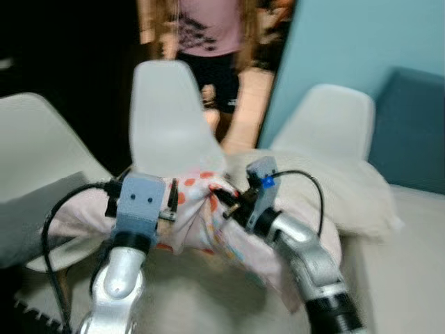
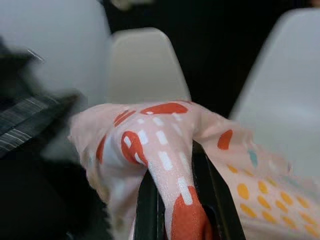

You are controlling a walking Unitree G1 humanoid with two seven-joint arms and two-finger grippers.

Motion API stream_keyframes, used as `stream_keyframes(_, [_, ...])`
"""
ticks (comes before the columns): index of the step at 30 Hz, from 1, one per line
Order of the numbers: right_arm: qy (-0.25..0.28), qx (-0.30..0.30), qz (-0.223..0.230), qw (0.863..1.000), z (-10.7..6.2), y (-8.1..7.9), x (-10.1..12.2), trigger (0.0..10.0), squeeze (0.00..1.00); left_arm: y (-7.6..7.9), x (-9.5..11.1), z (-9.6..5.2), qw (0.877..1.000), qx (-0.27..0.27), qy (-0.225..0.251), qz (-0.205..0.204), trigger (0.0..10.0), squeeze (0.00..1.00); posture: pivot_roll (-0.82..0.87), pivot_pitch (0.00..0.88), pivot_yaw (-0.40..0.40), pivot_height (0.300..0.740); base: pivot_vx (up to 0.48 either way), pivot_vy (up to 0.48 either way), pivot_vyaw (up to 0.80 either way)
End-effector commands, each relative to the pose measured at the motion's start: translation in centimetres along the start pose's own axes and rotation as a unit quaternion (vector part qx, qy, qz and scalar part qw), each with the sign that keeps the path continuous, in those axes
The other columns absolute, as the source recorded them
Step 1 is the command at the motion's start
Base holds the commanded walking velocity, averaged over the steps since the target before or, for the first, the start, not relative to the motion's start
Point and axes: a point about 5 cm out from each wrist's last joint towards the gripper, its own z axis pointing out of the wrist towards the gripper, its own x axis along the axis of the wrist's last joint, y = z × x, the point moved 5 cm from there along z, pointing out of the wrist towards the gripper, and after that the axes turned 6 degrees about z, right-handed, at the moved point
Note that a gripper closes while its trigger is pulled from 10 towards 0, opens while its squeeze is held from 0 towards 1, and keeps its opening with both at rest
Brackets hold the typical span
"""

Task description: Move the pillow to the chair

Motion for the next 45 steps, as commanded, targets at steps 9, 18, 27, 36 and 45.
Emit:
stream_keyframes(9, [0.055,0.011,-0.002,0.998,0.0,-0.2,2.8,10.0,0.0,0.8,0.5,0.5,1.0,-0.016,0.005,-0.009,10.0,0.0,0.13,0.0,-0.115,0.728,0.453,0.0,0.0])
stream_keyframes(18, [0.059,-0.003,-0.003,0.998,0.2,0.1,3.1,10.0,0.0,0.5,0.5,0.7,1.0,-0.012,0.008,-0.007,10.0,0.0,0.13,0.0,-0.116,0.728,0.451,0.0,0.0])
stream_keyframes(27, [0.047,-0.045,-0.016,0.998,0.2,1.6,2.9,10.0,0.0,0.6,0.6,0.8,1.0,-0.017,0.01,-0.006,10.0,0.0,0.12,0.0,-0.118,0.728,0.45,0.0,-0.09])
stream_keyframes(36, [0.053,-0.048,-0.013,0.997,0.4,1.5,3.1,10.0,0.0,0.7,0.6,0.8,1.0,-0.019,0.011,-0.006,10.0,0.0,0.12,0.0,-0.119,0.728,0.447,0.0,-0.35])
stream_keyframes(45, [0.04,0.032,-0.005,0.999,0.4,-0.6,3.0,10.0,0.0,0.5,0.6,0.9,1.0,-0.017,0.012,-0.004,10.0,0.0,0.12,0.0,-0.116,0.728,0.442,0.0,0.18])
